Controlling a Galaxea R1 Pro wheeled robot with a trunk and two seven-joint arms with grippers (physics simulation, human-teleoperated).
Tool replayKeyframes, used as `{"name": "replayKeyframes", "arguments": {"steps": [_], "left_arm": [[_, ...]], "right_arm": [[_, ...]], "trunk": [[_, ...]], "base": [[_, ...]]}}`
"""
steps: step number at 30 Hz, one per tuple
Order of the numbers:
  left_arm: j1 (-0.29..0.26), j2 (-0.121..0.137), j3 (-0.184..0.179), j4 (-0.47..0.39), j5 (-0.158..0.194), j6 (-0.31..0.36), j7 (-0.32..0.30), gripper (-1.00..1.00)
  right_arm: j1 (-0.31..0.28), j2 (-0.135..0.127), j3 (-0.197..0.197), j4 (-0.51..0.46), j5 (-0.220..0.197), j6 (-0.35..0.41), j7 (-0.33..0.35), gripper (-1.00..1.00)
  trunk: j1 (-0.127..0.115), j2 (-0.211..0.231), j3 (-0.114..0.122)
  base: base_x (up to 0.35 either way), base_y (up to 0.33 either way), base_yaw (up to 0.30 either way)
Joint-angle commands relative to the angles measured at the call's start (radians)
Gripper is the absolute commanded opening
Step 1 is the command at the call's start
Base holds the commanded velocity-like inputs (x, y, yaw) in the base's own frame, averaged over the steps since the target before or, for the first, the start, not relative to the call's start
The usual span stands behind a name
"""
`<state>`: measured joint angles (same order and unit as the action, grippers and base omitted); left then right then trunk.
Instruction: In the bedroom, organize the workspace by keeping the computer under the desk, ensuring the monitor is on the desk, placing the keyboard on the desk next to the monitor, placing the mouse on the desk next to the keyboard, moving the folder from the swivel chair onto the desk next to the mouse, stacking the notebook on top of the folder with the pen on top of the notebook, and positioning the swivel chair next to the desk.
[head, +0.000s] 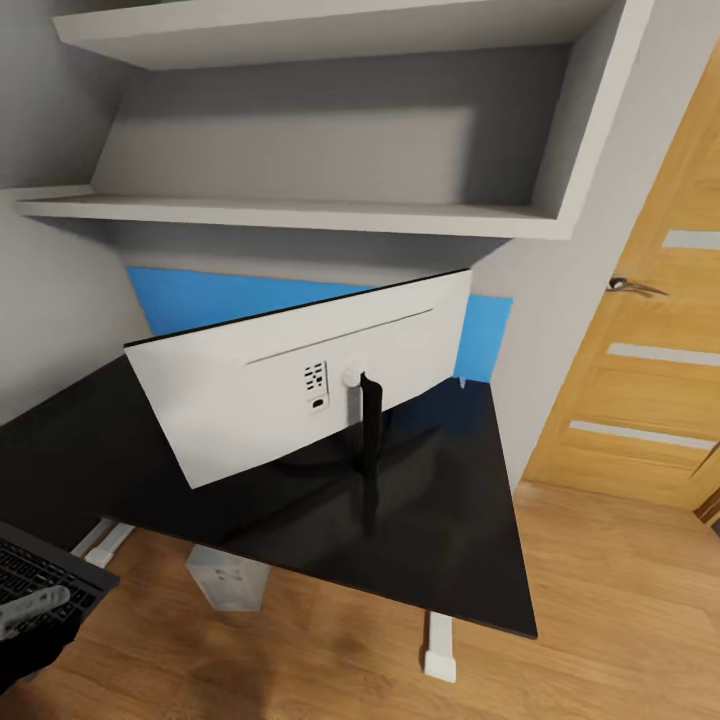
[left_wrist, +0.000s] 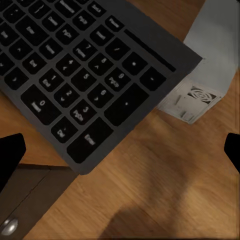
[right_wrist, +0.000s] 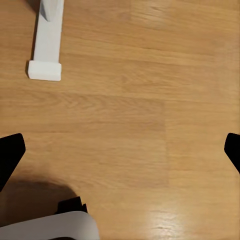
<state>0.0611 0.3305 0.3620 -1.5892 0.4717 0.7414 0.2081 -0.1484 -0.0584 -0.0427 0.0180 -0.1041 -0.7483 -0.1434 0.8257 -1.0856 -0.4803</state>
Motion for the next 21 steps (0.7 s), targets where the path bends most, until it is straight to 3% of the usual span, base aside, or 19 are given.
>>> {"name": "replayKeyframes", "arguments": {"steps": [1,7,10,16,21], "left_arm": [[0.0,0.001,-0.004,-0.003,0.011,0.004,0.008,1.0],[-0.012,0.005,-0.012,-0.019,0.011,0.008,0.008,1.0],[-0.056,0.006,-0.013,-0.027,0.012,0.031,0.009,1.0],[-0.177,0.005,-0.014,-0.03,0.012,0.17,0.012,1.0],[-0.249,0.003,-0.015,-0.03,0.011,0.199,0.016,1.0]], "right_arm": [[-0.001,0.0,-0.003,0.002,-0.003,-0.005,0.004,1.0],[-0.001,0.0,-0.003,0.002,-0.003,-0.005,0.005,1.0],[-0.001,0.0,-0.003,0.002,-0.003,-0.005,0.005,1.0],[-0.001,0.0,-0.003,0.002,-0.002,-0.005,0.005,1.0],[-0.001,0.0,-0.002,0.002,-0.002,-0.005,0.005,1.0]], "trunk": [[0.0,-0.001,-0.001],[0.0,-0.001,-0.001],[0.0,-0.001,-0.001],[0.0,-0.001,-0.001],[0.0,-0.001,-0.001]], "base": [[0.0,0.0,0.016],[0.0,0.0,0.006],[0.0,0.0,0.0],[0.0,0.0,0.0],[0.0,0.0,0.0]]}}
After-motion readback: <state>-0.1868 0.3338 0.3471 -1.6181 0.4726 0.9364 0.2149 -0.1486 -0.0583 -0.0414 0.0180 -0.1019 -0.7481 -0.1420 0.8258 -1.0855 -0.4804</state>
